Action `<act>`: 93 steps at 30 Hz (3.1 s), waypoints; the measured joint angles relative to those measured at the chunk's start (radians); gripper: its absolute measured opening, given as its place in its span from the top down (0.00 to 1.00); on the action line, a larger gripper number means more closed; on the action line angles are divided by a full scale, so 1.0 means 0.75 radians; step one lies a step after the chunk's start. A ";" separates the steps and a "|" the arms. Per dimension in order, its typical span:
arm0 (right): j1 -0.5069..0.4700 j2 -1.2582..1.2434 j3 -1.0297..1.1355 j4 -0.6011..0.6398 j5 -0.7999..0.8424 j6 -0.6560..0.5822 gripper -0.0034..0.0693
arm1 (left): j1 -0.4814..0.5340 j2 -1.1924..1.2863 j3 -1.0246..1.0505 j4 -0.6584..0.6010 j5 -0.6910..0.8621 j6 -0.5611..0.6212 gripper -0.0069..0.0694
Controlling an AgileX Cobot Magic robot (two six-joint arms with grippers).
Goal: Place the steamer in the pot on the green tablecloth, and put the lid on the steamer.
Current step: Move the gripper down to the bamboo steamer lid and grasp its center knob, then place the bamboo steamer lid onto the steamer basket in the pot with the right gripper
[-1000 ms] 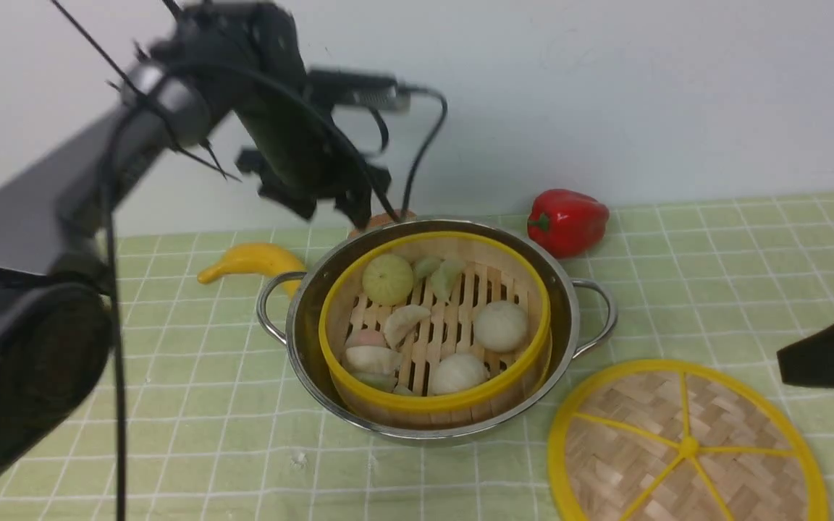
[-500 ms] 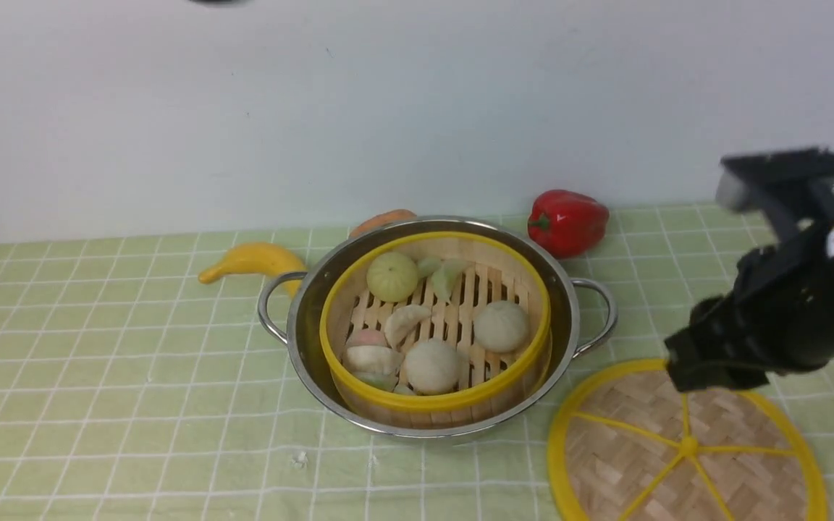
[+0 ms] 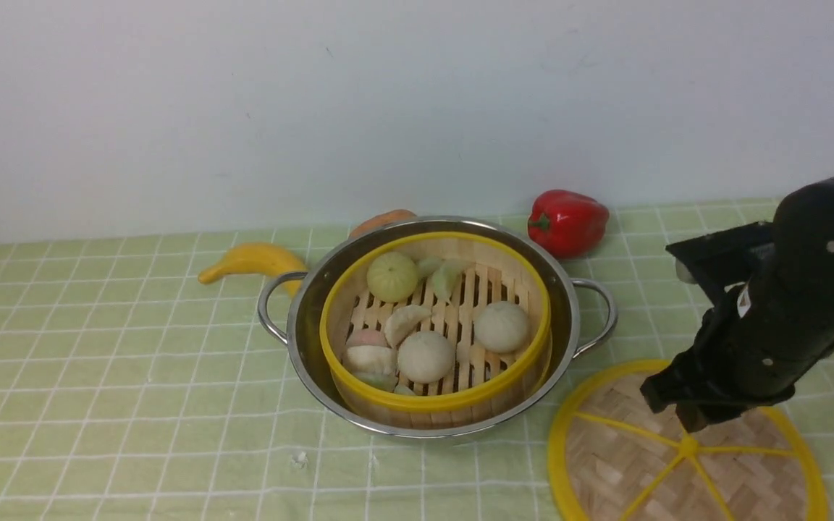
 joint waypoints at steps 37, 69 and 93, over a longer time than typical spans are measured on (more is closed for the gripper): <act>0.002 0.045 -0.561 -0.074 0.402 -0.042 0.75 | 0.000 -0.502 0.874 0.001 -0.717 -0.025 0.92; 0.213 0.314 -1.138 0.056 0.401 -0.072 0.75 | 0.000 -0.502 0.874 0.143 -0.677 -0.052 0.92; 0.347 0.315 -1.170 -0.108 -0.177 -0.124 0.75 | 0.000 -0.502 0.874 0.166 -0.677 -0.056 0.92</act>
